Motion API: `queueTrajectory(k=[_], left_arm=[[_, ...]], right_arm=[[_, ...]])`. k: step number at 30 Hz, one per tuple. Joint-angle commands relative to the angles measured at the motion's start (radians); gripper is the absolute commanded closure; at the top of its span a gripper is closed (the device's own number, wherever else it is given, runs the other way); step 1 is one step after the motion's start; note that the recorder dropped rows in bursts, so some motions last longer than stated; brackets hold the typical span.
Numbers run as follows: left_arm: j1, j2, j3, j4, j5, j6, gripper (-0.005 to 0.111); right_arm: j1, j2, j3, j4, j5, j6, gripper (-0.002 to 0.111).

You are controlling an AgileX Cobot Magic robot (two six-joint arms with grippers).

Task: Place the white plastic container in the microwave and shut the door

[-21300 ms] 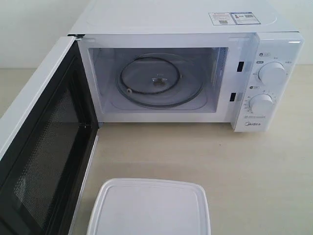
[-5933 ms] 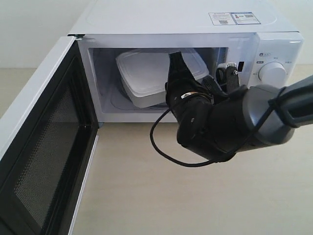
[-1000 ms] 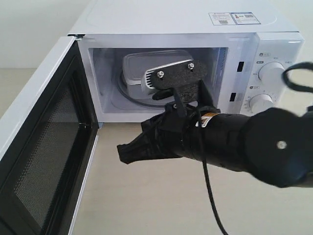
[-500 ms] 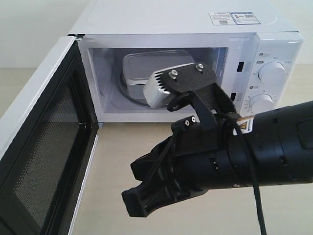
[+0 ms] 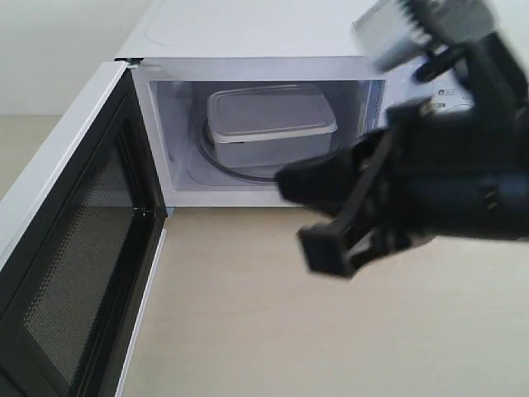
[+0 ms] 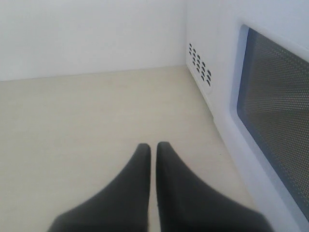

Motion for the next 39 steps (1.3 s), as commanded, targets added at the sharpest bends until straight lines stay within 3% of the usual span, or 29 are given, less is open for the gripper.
queueTrajectory(k=[1, 7, 13, 26, 39], left_arm=[[0.002, -0.002, 0.004, -0.001, -0.001, 0.006, 0.102], [0.002, -0.002, 0.004, -0.001, -0.001, 0.006, 0.102], [0.002, -0.002, 0.004, -0.001, -0.001, 0.006, 0.102], [0.002, -0.002, 0.004, -0.001, -0.001, 0.006, 0.102], [0.002, -0.002, 0.004, -0.001, -0.001, 0.006, 0.102]], right_arm=[[-0.174, -0.151, 0.004, -0.021, 0.028, -0.008, 0.108], [-0.428, -0.371, 0.051, -0.021, 0.062, -0.004, 0.108], [-0.587, -0.570, 0.184, -0.021, 0.045, -0.004, 0.108], [-0.770, -1.013, 0.553, -0.018, -0.118, 0.031, 0.108], [-0.786, -1.013, 0.695, -0.025, -0.168, 0.017, 0.108]])
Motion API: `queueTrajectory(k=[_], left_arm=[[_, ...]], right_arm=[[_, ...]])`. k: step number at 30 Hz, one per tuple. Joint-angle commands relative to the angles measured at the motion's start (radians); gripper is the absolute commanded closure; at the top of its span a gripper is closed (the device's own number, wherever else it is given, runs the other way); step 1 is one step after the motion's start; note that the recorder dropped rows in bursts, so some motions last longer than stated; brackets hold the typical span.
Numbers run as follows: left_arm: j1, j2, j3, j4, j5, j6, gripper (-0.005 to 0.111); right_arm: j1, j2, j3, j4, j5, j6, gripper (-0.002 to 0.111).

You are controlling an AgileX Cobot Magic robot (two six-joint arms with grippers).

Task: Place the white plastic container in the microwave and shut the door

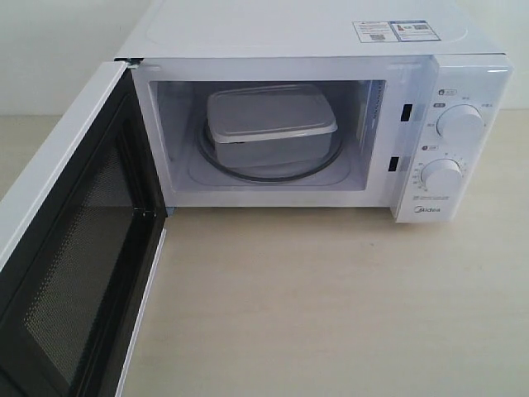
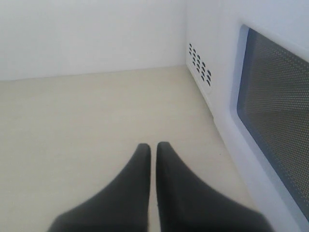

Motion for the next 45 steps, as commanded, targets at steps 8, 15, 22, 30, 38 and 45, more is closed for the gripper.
queueTrajectory(k=[8, 15, 22, 30, 38, 45], left_arm=[[0.002, -0.002, 0.004, -0.001, -0.001, 0.006, 0.102], [0.002, -0.002, 0.004, -0.001, -0.001, 0.006, 0.102], [0.002, -0.002, 0.004, -0.001, -0.001, 0.006, 0.102], [0.002, -0.002, 0.004, -0.001, -0.001, 0.006, 0.102], [0.002, -0.002, 0.004, -0.001, -0.001, 0.006, 0.102], [0.002, -0.002, 0.004, -0.001, -0.001, 0.006, 0.102]], right_arm=[[-0.005, -0.005, 0.047, -0.250, 0.007, 0.093, 0.108], [-0.005, -0.005, 0.047, -0.796, 0.009, 0.678, 0.108], [-0.005, -0.005, 0.047, -0.827, 0.248, 0.710, 0.108], [-0.005, -0.005, 0.047, -0.799, 0.245, 0.631, 0.108], [-0.005, -0.005, 0.047, -0.715, 0.236, 0.506, 0.108], [-0.005, -0.005, 0.047, -0.713, 0.236, 0.506, 0.108]])
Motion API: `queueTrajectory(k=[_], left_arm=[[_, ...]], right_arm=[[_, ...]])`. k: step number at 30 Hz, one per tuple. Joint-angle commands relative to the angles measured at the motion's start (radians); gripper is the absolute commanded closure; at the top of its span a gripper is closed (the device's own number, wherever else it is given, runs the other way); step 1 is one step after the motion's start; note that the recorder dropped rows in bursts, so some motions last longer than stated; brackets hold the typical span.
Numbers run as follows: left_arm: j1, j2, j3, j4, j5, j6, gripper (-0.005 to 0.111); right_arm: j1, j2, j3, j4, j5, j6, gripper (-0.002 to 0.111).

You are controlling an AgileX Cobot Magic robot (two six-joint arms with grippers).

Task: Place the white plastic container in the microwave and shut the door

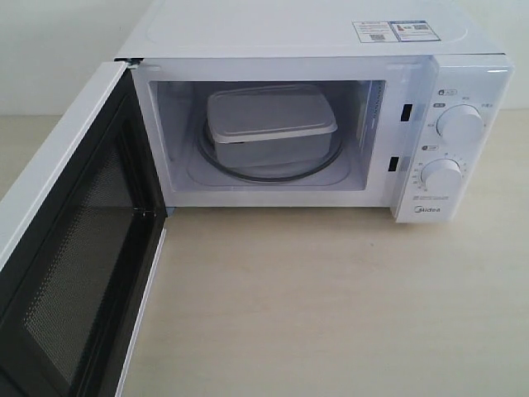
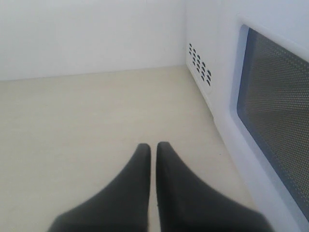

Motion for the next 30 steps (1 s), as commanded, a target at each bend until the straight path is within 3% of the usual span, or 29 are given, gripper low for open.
queueTrajectory(k=[1, 18, 23, 27, 30], left_arm=[[0.002, -0.002, 0.004, -0.001, -0.001, 0.006, 0.102], [0.002, -0.002, 0.004, -0.001, -0.001, 0.006, 0.102], [0.002, -0.002, 0.004, 0.069, -0.009, 0.069, 0.102], [0.002, -0.002, -0.171, 0.039, 0.004, 0.004, 0.102], [0.002, -0.002, -0.407, 0.050, 0.164, 0.004, 0.102]], right_arm=[[-0.005, -0.005, -0.001, 0.003, -0.008, -0.009, 0.108], [-0.005, -0.005, -0.001, 0.003, -0.008, -0.009, 0.108], [-0.005, -0.005, -0.001, 0.003, -0.008, -0.009, 0.108], [-0.005, -0.005, -0.001, 0.003, -0.008, -0.009, 0.108], [-0.005, -0.005, -0.001, 0.003, -0.008, -0.009, 0.108]])
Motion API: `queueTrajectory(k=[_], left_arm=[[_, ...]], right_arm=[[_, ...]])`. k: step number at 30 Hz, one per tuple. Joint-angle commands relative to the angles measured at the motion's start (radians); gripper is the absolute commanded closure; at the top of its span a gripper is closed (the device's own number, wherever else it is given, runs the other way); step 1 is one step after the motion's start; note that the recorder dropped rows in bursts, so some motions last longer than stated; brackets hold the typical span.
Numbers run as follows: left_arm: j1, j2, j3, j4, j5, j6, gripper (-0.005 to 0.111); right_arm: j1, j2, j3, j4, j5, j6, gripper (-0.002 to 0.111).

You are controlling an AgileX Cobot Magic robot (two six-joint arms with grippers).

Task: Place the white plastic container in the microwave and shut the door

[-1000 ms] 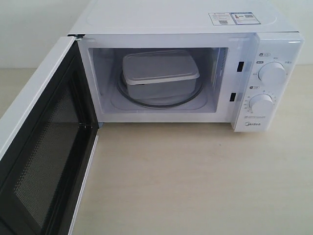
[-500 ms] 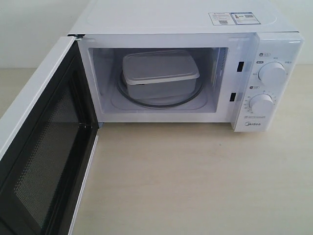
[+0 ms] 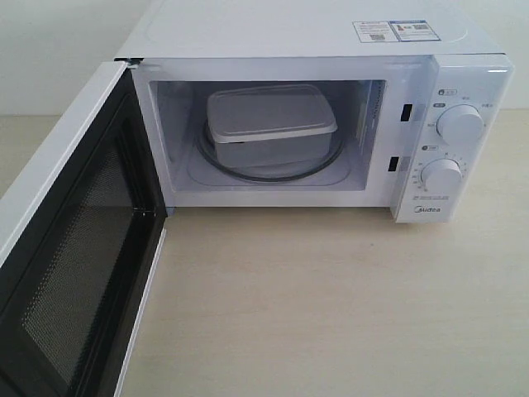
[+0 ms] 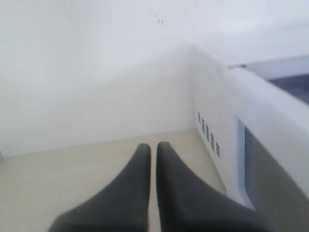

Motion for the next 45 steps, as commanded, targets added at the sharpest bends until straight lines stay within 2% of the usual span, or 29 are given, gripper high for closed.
queueTrajectory(k=[1, 5, 7, 11, 14, 18, 24, 27, 30, 33, 36, 40, 41, 45], left_arm=[[0.002, 0.000, -0.243, -0.007, 0.162, -0.024, 0.102], [0.002, 0.000, -0.446, -0.017, 0.206, -0.098, 0.102], [0.002, 0.000, -0.495, -0.017, 0.203, -0.118, 0.102], [0.002, 0.000, -0.518, -0.010, 0.192, -0.121, 0.102], [0.002, 0.000, -0.520, -0.077, 0.128, -0.123, 0.102], [0.002, 0.000, -0.545, -0.097, 0.132, -0.125, 0.102], [0.002, 0.001, -0.566, -0.288, 0.080, -0.148, 0.102], [0.002, 0.078, -0.601, -0.309, 0.089, -0.153, 0.102], [0.002, 0.195, -0.677, -0.301, 0.167, -0.164, 0.102], [0.002, 0.352, -0.785, -0.260, 0.324, -0.164, 0.102], [0.002, 0.504, -0.892, -0.253, 0.509, -0.151, 0.102], [0.002, 0.693, -1.028, -0.238, 0.833, -0.056, 0.102], [0.002, 0.722, -1.043, -0.220, 0.876, -0.020, 0.102], [0.002, 0.821, -1.035, -0.130, 0.876, 0.010, 0.102]], right_arm=[[-0.005, -0.005, -0.001, 0.001, -0.008, -0.004, 0.108], [-0.005, -0.005, -0.001, 0.001, -0.008, -0.004, 0.108], [-0.005, -0.005, -0.001, 0.001, -0.008, -0.004, 0.108], [-0.005, -0.005, -0.001, 0.001, -0.008, -0.004, 0.108], [-0.005, -0.005, -0.001, 0.001, -0.008, -0.004, 0.108], [-0.005, -0.005, -0.001, 0.001, -0.008, -0.004, 0.108], [-0.005, -0.005, -0.001, 0.001, -0.008, -0.004, 0.108], [-0.005, -0.005, -0.001, 0.001, -0.008, -0.004, 0.108], [-0.005, -0.005, -0.001, 0.001, -0.008, -0.004, 0.108], [-0.005, -0.005, -0.001, 0.001, -0.008, -0.004, 0.108], [-0.005, -0.005, -0.001, 0.001, -0.008, -0.004, 0.108], [-0.005, -0.005, -0.001, 0.001, -0.008, -0.004, 0.108], [-0.005, -0.005, -0.001, 0.001, -0.008, -0.004, 0.108], [-0.005, -0.005, -0.001, 0.001, -0.008, -0.004, 0.108]])
